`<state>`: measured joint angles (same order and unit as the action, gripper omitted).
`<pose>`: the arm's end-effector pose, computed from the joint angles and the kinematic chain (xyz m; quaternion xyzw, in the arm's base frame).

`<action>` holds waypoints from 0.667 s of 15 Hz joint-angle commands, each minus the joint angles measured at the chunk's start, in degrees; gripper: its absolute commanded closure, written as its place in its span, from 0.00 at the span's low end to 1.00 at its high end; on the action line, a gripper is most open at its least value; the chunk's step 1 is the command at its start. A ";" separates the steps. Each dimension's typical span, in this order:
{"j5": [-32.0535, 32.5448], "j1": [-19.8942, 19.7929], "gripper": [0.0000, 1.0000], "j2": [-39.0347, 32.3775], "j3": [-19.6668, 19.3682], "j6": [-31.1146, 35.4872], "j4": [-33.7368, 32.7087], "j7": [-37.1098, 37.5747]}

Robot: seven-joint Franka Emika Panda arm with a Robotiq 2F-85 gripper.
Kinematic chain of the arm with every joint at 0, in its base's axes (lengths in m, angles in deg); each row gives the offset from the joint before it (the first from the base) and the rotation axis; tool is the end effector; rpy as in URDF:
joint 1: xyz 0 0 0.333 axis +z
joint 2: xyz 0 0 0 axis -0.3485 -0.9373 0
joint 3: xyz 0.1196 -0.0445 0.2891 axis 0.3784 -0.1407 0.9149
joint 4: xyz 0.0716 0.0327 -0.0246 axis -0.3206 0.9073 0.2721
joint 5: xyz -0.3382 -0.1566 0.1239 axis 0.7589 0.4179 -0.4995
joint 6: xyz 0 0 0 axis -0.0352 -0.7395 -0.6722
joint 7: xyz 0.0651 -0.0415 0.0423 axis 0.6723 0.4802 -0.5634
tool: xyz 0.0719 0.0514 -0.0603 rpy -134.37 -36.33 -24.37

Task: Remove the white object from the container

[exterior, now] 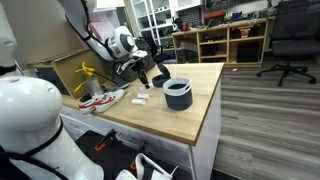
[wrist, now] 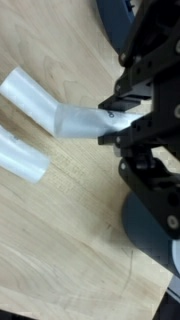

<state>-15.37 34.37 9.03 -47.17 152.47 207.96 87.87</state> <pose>0.5230 0.0876 0.2377 0.8869 -0.4520 0.0609 0.0732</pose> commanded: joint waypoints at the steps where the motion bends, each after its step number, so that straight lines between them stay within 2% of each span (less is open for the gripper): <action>1: -0.96 0.38 0.93 -4.59 0.27 -3.53 -6.03 8.92; 10: -4.62 1.72 0.93 -11.99 1.76 -6.35 -13.63 18.41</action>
<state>-18.39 35.18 -0.94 -45.80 148.46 197.21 103.77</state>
